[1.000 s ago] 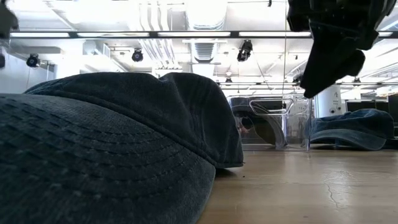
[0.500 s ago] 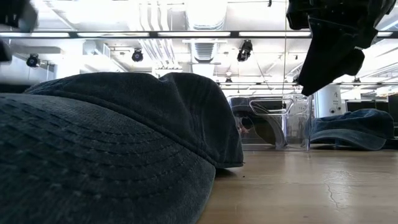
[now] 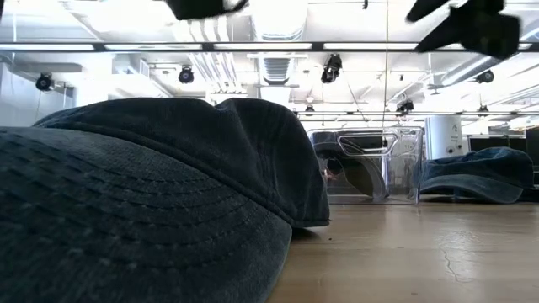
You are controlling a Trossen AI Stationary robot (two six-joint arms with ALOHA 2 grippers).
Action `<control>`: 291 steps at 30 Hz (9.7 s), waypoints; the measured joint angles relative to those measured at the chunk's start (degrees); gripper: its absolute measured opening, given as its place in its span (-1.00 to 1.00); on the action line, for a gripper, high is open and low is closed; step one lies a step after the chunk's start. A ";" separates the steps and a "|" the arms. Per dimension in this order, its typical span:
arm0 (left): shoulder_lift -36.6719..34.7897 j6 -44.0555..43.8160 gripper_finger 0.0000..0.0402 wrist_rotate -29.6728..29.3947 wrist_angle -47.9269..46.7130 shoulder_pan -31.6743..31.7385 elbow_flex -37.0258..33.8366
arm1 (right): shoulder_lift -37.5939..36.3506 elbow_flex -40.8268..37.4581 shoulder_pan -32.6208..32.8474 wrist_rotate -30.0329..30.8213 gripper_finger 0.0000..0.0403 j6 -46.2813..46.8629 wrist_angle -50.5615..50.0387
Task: Pick & Place hat
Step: Put the gray cap into the right transparent bin
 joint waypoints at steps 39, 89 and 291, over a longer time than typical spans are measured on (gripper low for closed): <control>49.58 -0.75 -0.33 32.43 10.90 19.90 14.89 | -4.64 -0.62 18.41 -9.90 -0.15 31.21 -24.89; 39.70 1.02 -0.69 31.62 47.23 19.07 -9.24 | 32.64 -2.30 1.50 -22.23 -0.15 25.28 25.54; 48.10 57.92 -0.69 44.37 -6.16 22.38 19.16 | 40.81 12.51 15.37 -0.56 0.22 55.08 19.11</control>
